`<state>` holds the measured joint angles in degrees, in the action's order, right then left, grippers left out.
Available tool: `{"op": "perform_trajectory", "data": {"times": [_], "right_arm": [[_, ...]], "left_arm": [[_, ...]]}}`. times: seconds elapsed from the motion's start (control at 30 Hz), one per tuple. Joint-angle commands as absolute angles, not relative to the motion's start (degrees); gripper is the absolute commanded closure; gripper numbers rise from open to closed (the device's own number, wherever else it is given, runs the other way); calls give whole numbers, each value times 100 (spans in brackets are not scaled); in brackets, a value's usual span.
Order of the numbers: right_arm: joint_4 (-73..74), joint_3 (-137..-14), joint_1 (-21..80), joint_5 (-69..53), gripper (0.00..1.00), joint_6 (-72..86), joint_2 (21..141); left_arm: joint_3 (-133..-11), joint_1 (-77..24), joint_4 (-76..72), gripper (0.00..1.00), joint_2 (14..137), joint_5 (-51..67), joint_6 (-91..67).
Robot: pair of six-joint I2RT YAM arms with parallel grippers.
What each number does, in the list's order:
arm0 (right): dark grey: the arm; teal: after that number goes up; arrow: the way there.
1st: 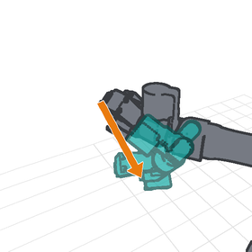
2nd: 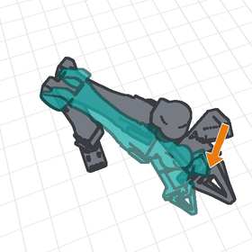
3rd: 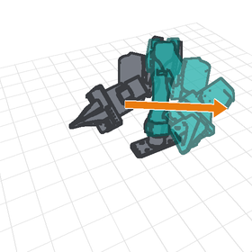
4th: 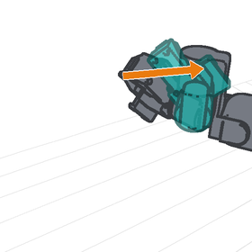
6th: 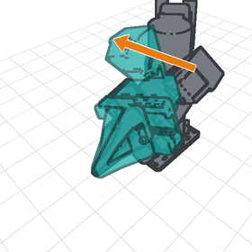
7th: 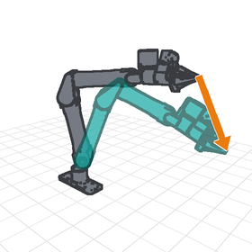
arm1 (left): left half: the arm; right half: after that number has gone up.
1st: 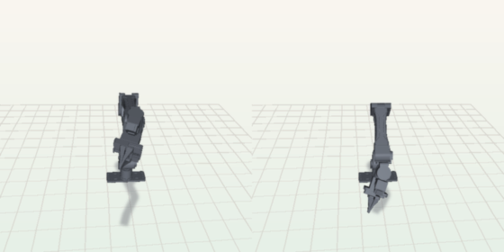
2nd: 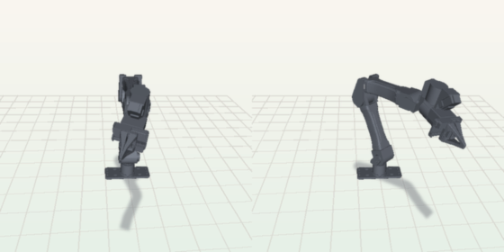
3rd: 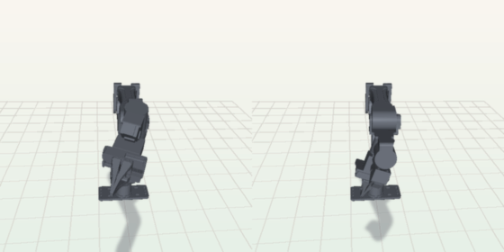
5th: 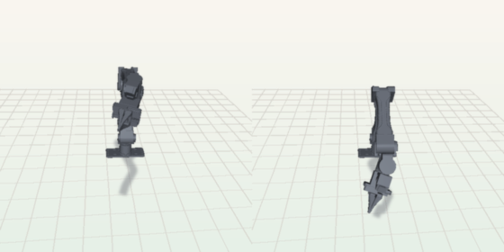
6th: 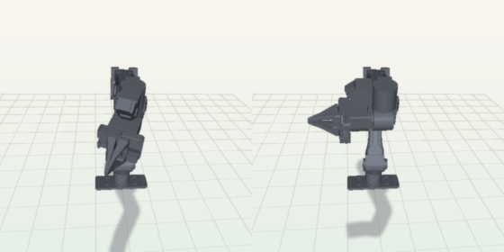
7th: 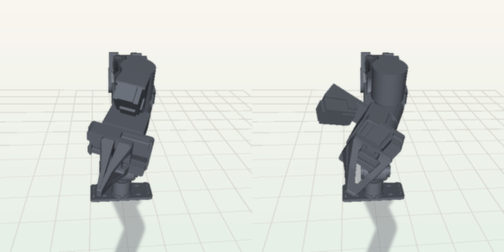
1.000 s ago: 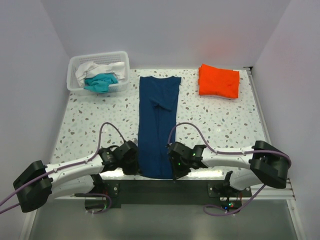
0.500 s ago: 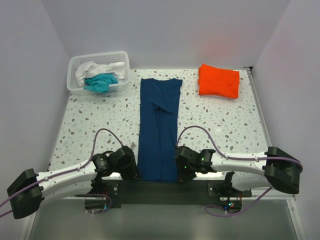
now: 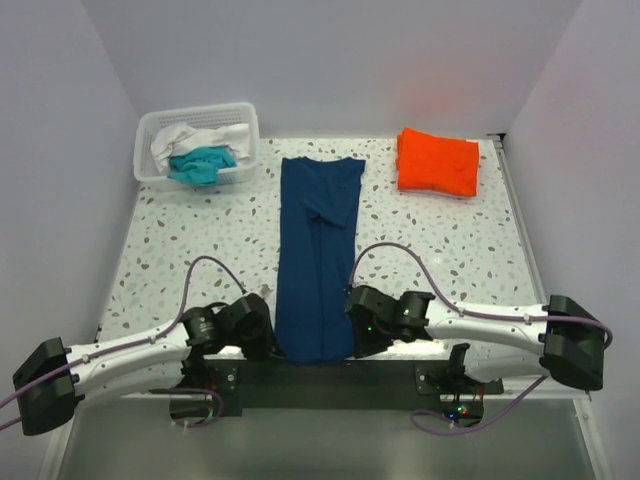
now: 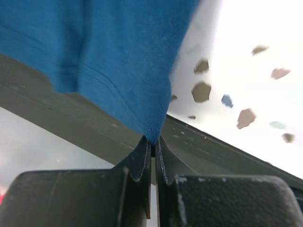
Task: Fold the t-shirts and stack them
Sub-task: Fold the tshirt
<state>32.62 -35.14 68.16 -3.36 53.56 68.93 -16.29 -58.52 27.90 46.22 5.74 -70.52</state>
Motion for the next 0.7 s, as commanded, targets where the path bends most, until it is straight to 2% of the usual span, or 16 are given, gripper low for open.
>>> {"op": "perform_trajectory", "data": {"times": [0.0,0.23,0.33,0.67], "right_arm": [[3999,-4209,6812,526,100,4853,6776],[3895,-5017,6224,923,100,4088,7101],[3570,-5185,5802,818,100,3859,7163],[3165,-5765,4817,563,100,3173,7769]], "left_arm": [[-2135,-5880,2988,100,4763,212,-7146],[-3434,-5810,3472,100,5343,-1062,-6804],[-3884,-5599,3367,100,5668,-1256,-6443],[-4842,-4308,2620,100,6899,-984,-5143]]}}
